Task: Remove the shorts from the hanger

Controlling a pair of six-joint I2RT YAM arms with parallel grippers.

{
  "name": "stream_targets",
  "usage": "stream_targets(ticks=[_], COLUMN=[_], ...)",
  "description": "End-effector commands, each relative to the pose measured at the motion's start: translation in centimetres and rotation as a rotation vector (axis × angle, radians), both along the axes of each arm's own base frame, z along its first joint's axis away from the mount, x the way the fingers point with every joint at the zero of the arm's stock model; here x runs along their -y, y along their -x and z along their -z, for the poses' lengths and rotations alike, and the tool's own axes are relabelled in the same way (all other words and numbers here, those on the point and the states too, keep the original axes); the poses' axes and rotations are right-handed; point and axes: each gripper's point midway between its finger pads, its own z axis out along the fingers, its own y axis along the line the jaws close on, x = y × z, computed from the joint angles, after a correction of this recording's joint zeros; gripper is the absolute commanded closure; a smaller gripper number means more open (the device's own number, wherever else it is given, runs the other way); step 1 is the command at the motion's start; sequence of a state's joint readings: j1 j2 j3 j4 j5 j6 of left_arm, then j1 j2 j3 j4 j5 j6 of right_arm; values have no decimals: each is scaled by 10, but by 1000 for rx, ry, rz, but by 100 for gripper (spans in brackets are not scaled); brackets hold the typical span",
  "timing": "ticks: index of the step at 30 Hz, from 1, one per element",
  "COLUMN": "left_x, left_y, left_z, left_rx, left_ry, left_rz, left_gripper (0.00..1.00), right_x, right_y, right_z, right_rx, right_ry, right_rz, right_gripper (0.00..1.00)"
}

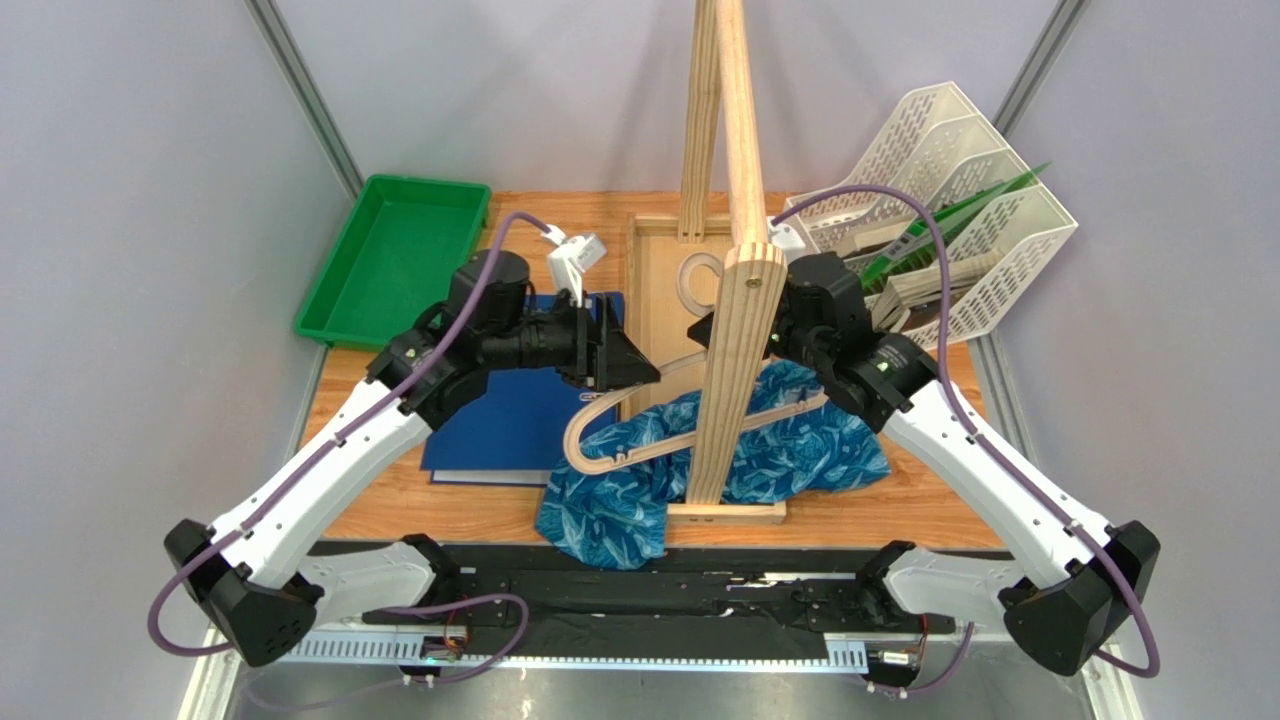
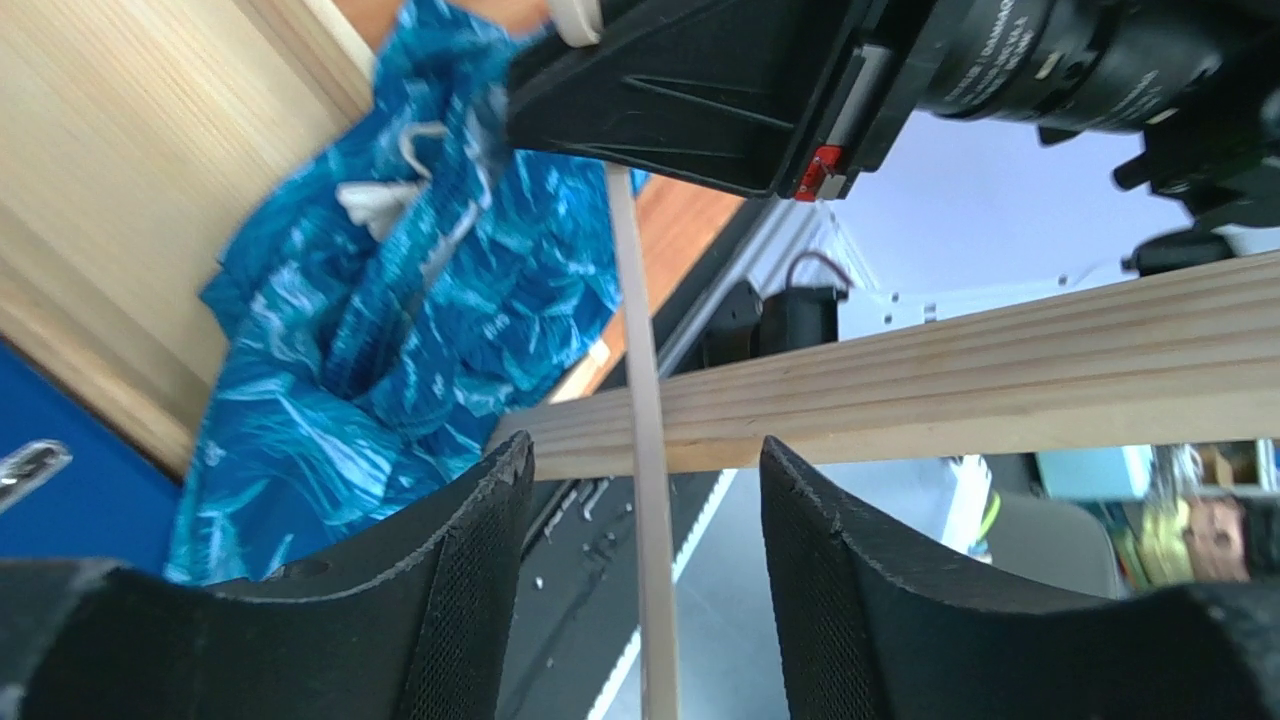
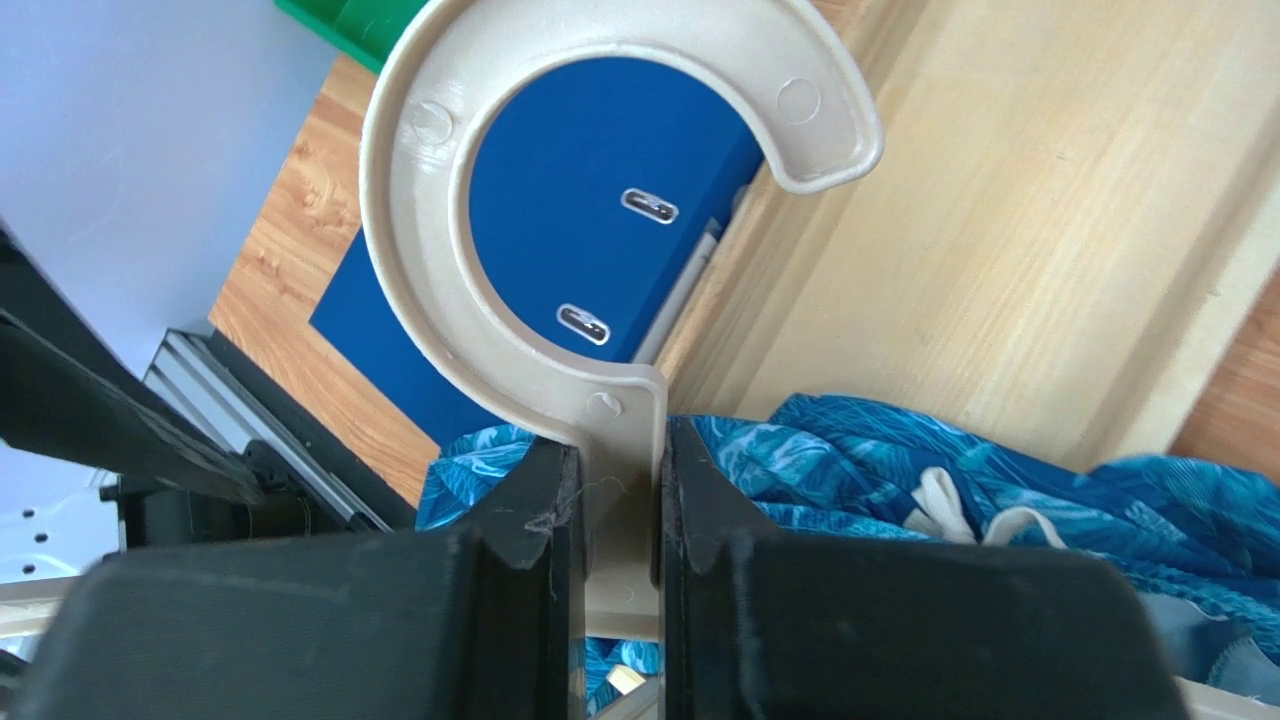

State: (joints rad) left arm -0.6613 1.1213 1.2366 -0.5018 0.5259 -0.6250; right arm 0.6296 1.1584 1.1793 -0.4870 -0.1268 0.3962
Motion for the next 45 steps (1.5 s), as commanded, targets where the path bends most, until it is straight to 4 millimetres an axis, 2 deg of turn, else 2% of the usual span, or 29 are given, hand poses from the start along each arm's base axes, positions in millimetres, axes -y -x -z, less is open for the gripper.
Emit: stream_targets(ticks=[1, 6, 8, 9, 10, 15, 16, 17, 19, 20, 21, 22, 24, 25, 27, 28, 30, 31, 34, 39, 42, 45], left_x=[13, 12, 11, 11, 10, 11, 11, 11, 8, 5, 3, -1, -9, -14, -25, -29, -37, -39, -46, -57, -64, -65], left_y=[16, 18, 19, 19, 19, 20, 20, 19, 18, 13, 12, 11, 4, 5, 0, -2, -5, -5, -8, -12, -18, -28], left_z=[-7, 1, 5, 7, 8, 8, 7, 7, 8, 9, 9, 8, 9, 6, 1, 4, -1, 1, 4, 5, 2, -15], left_rx=[20, 13, 9, 6, 5, 2, 3, 3, 6, 13, 19, 19, 31, 40, 61, 60, 84, 83, 82, 86, 99, 134], left_ry=[20, 7, 1, -2, -3, -1, 0, -3, -10, -22, -31, -40, -59, -55, -55, -66, -64, -70, -86, -80, -67, -30], left_rz=[95, 87, 82, 79, 79, 83, 83, 77, 57, 23, 4, -16, -82, -104, -180, -205, -252, -262, -288, -338, -373, -380], left_gripper=[46, 52, 56, 63, 66, 71, 74, 86, 100, 100, 100, 100, 100, 100, 100, 100, 100, 100, 100, 100, 100, 100], right_x=[-16, -16, -14, -14, -14, -15, -15, -14, -10, -8, -4, -1, 7, 10, 17, 19, 28, 29, 37, 63, 77, 94], right_y=[-4, -3, -3, -3, -3, -1, -2, -2, -4, -5, -4, -5, -7, -7, -7, -7, -5, -4, 2, 14, 22, 35], right_z=[-30, -25, -22, -23, -20, -21, -23, -23, -18, -19, -14, -12, -5, -5, -2, -3, -8, -12, -27, -39, -26, -10], right_rx=[113, 120, 119, 123, 116, 111, 112, 107, 88, 84, 56, 48, 31, 32, 16, 11, 7, 7, 19, 32, 16, 0], right_ry=[-25, -5, -6, -11, -9, -23, -28, -31, -18, -15, -4, 6, 32, 39, 48, 44, 32, 14, -33, -59, -29, -11], right_rz=[-47, -38, -33, -30, -28, -27, -24, -17, 12, 28, 49, 72, 116, 123, 158, 172, 207, 217, 240, 309, 346, 385], right_gripper=[100, 100, 100, 100, 100, 100, 100, 100, 100, 98, 94, 85, 74, 62, 50, 30, 17, 1, 0, 0, 0, 0])
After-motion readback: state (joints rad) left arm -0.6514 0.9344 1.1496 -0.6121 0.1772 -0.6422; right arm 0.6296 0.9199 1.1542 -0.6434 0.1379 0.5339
